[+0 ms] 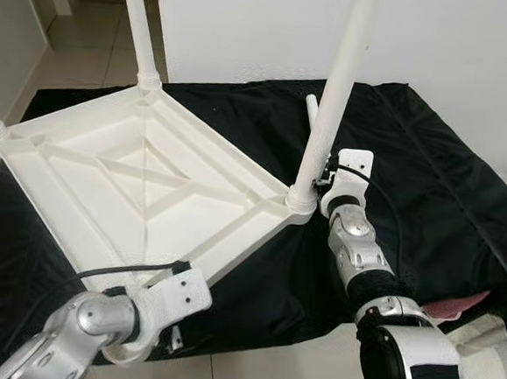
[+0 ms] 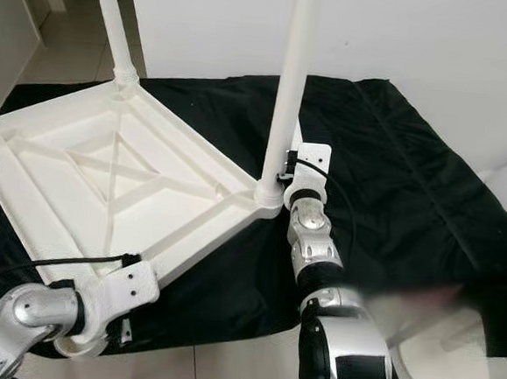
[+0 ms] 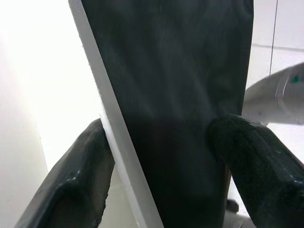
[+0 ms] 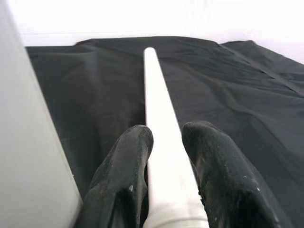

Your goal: Building children table

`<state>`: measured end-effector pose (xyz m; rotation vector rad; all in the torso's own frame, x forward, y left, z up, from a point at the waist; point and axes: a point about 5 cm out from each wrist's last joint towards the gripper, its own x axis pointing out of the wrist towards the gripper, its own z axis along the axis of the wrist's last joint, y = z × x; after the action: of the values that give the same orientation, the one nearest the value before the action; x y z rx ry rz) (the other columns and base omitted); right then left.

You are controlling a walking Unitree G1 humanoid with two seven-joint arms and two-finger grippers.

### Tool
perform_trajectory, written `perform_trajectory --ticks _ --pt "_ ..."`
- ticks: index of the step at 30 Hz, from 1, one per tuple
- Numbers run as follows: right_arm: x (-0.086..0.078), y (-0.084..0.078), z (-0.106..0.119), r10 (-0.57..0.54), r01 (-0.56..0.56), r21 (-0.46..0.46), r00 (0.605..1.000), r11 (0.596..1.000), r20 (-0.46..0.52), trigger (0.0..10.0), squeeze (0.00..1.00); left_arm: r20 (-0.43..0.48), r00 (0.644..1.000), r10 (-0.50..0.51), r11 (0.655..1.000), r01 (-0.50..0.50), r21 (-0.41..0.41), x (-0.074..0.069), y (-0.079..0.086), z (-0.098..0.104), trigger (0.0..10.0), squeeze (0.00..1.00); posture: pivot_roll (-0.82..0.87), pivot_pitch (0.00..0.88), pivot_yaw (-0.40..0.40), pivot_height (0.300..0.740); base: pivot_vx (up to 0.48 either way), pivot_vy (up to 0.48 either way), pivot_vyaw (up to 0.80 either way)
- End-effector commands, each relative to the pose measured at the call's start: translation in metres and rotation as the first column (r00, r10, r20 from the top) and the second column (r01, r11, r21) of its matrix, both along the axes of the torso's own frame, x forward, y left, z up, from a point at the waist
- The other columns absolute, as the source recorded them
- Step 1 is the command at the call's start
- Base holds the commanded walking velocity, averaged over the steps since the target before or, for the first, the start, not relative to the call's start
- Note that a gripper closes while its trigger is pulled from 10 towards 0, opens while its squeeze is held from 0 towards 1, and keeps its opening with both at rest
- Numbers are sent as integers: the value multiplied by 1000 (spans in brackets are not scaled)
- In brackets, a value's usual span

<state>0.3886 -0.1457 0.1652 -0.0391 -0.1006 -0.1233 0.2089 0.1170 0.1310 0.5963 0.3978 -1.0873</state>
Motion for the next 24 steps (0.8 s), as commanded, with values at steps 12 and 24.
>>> perform_trajectory --ticks 12,24 --pt "-34 -12 -20 -60 56 38 991 998 120 10000 0 78 995 66 974 -47 -223 19 -11 26 10000 0 22 43 -6 740 0 0 0" --pt "-63 -20 -21 -122 119 27 971 993 205 10000 0 102 980 169 906 -113 -407 37 -10 44 10000 169 13 28 -8 740 0 0 0"
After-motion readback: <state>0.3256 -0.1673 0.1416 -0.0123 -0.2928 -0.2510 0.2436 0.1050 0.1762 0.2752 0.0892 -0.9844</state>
